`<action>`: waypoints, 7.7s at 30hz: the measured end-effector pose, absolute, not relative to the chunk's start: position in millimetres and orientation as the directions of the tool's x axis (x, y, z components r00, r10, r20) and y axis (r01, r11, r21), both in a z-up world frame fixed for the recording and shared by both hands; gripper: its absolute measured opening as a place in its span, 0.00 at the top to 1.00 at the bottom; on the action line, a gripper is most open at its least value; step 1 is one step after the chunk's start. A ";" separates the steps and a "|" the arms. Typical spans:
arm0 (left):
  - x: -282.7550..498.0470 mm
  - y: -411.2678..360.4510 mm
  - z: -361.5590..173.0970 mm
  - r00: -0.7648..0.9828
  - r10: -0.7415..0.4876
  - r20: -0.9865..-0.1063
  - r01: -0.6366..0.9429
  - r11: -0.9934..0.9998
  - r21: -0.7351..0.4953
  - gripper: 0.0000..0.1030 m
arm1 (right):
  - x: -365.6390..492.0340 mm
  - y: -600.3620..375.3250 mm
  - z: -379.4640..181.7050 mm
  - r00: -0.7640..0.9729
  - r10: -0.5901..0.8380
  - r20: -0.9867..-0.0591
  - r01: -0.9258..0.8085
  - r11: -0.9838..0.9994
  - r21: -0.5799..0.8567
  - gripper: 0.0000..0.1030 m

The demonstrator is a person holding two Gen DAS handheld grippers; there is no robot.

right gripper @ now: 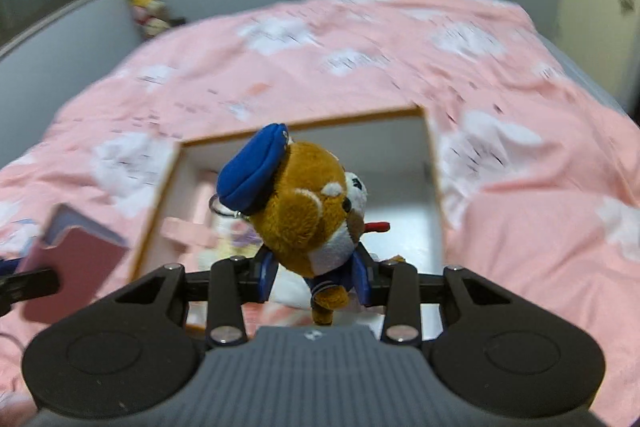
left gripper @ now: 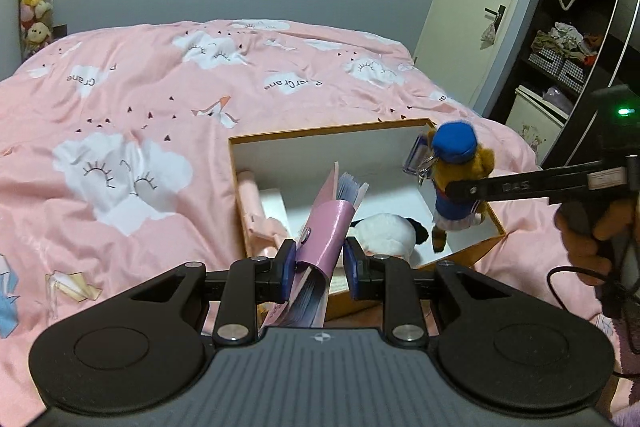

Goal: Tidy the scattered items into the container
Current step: 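Carry the bear plush with the right tool while the left tool carries the pink item over the box, then lower the bear plush into the box and open the right tool, then lower the pink item into the box and open the left tool, then move both tools back to the remaining items beside the box, then grasp the slim grey box with left tool while right grasps grey cube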

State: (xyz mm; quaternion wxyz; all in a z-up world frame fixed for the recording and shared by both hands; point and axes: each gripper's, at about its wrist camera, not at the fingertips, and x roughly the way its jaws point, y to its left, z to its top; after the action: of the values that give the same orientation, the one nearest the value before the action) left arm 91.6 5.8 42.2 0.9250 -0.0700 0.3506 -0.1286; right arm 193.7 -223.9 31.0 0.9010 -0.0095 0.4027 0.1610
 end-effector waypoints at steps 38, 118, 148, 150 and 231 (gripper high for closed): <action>129.2 -4.8 27.5 0.691 -0.326 -0.645 0.224 0.945 -0.237 0.71 | 265.7 -194.7 -7.3 0.533 0.063 -0.844 -0.301 0.946 -0.119 0.72; 241.1 -68.9 -15.7 0.587 -0.172 -0.791 0.487 0.855 0.176 0.65 | 222.8 -212.4 -5.1 0.663 0.302 -0.685 -0.390 0.920 0.028 0.51; 35.7 16.8 -42.8 0.388 -0.009 -0.922 0.195 0.978 0.072 0.45 | 103.4 -141.6 -71.7 0.142 0.549 -0.824 -0.525 0.747 0.407 0.46; 31.4 19.6 -45.4 0.381 -0.021 -0.925 0.181 0.982 0.052 0.45 | 101.1 -135.6 -77.1 0.117 0.552 -0.826 -0.514 0.745 0.425 0.46; 33.1 45.1 -65.6 0.388 -0.072 -0.919 0.114 0.993 -0.029 0.76 | 127.1 -87.5 -127.6 -0.147 0.589 -0.795 -0.232 0.760 0.607 0.57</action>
State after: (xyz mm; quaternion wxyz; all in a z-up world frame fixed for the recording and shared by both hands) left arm 33.1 45.1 -65.6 0.8328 0.0192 0.5504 -0.0557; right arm 127.1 -87.5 -127.6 0.6401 0.1302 0.6859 0.3207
